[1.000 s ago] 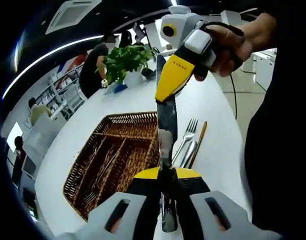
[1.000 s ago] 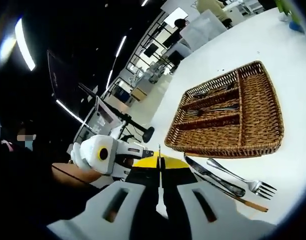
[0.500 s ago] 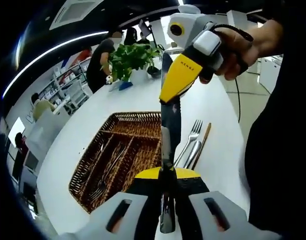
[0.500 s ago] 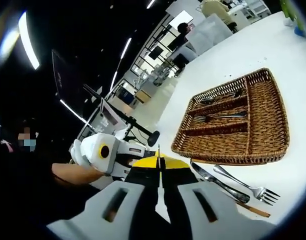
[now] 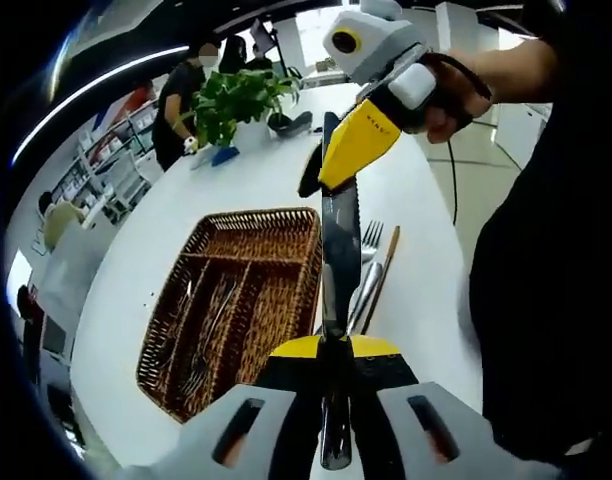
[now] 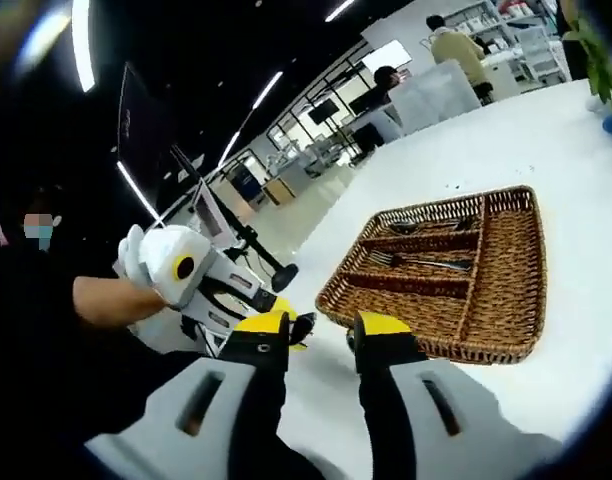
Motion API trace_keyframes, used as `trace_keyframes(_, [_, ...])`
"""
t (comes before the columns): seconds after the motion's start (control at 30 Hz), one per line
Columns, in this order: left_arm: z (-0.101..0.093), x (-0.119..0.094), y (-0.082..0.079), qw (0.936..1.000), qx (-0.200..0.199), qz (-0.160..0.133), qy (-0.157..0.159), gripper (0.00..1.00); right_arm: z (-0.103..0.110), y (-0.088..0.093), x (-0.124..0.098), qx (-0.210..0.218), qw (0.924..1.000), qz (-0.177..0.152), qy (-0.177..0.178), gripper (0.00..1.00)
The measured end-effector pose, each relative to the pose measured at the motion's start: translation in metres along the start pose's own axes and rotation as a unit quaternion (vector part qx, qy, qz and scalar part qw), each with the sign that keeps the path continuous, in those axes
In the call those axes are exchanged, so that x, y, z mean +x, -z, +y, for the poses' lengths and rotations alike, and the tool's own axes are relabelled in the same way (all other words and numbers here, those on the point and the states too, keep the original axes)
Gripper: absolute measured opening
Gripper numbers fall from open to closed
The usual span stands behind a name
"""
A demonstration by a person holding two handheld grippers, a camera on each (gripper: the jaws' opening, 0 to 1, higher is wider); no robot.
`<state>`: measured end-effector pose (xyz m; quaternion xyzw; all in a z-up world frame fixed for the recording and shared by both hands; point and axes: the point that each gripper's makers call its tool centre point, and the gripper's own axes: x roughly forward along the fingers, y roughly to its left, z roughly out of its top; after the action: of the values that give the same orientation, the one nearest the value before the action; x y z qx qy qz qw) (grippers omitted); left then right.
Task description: Arrange the knives, forks, and spoons in their matching storage slots by inserting each utensil handle-first until every utensil is classified and aligned in the correct compartment
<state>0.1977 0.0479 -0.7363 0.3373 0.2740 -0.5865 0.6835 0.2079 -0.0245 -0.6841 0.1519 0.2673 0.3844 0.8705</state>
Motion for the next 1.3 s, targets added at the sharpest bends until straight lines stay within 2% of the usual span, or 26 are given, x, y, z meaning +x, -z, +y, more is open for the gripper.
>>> trace_keyframes(0.03, [-0.001, -0.001, 0.001, 0.9999, 0.002, 0.008, 0.006, 0.06, -0.006, -0.002, -0.003, -0.026, 0.9995, -0.002, 0.018, 0.43])
trace_keyframes(0.07, [0.000, -0.003, 0.001, 0.9998, 0.006, 0.015, 0.011, 0.06, -0.012, -0.006, -0.006, -0.067, 0.9969, -0.009, 0.041, 0.56])
trace_keyframes(0.17, [0.000, -0.006, 0.002, 0.9990, 0.010, 0.036, 0.026, 0.06, -0.016, -0.010, -0.017, -0.124, 0.9904, -0.005, 0.062, 0.81])
trace_keyframes(0.27, [0.003, -0.009, 0.000, 0.9981, 0.014, 0.051, 0.031, 0.06, -0.017, -0.016, -0.027, -0.164, 0.9836, -0.006, 0.076, 0.90])
trace_keyframes(0.37, [0.007, -0.013, -0.002, 0.9968, 0.017, 0.069, 0.037, 0.06, -0.017, -0.017, -0.037, -0.182, 0.9794, 0.003, 0.087, 1.00])
trace_keyframes(0.57, [0.016, -0.019, -0.006, 0.9942, 0.037, 0.092, 0.041, 0.06, -0.014, -0.010, -0.056, -0.206, 0.9731, 0.020, 0.101, 1.00])
trace_keyframes(0.63, [0.017, -0.020, -0.005, 0.9930, 0.038, 0.100, 0.050, 0.06, -0.018, -0.007, -0.065, -0.226, 0.9665, 0.025, 0.119, 1.00])
trace_keyframes(0.7, [0.019, -0.020, -0.001, 0.9911, 0.039, 0.115, 0.055, 0.06, -0.018, -0.006, -0.072, -0.222, 0.9670, 0.022, 0.123, 1.00])
trace_keyframes(0.8, [0.022, -0.020, 0.000, 0.9903, 0.041, 0.120, 0.057, 0.06, -0.019, -0.008, -0.078, -0.207, 0.9696, 0.015, 0.130, 1.00])
trace_keyframes(0.87, [0.026, -0.021, 0.001, 0.9887, 0.045, 0.131, 0.057, 0.05, -0.024, -0.010, -0.085, -0.206, 0.9676, 0.010, 0.145, 1.00])
trace_keyframes(1.03, [0.030, -0.022, -0.008, 0.9877, 0.063, 0.128, 0.063, 0.05, -0.033, -0.011, -0.091, -0.190, 0.9689, 0.003, 0.159, 1.00])
trace_keyframes(1.1, [0.033, -0.023, -0.011, 0.9850, 0.074, 0.138, 0.072, 0.05, -0.034, -0.012, -0.093, -0.186, 0.9693, 0.000, 0.160, 1.00])
trace_keyframes(1.3, [0.060, -0.028, -0.019, 0.9851, 0.077, 0.139, 0.064, 0.05, -0.030, -0.016, -0.095, -0.182, 0.9706, -0.008, 0.157, 1.00])
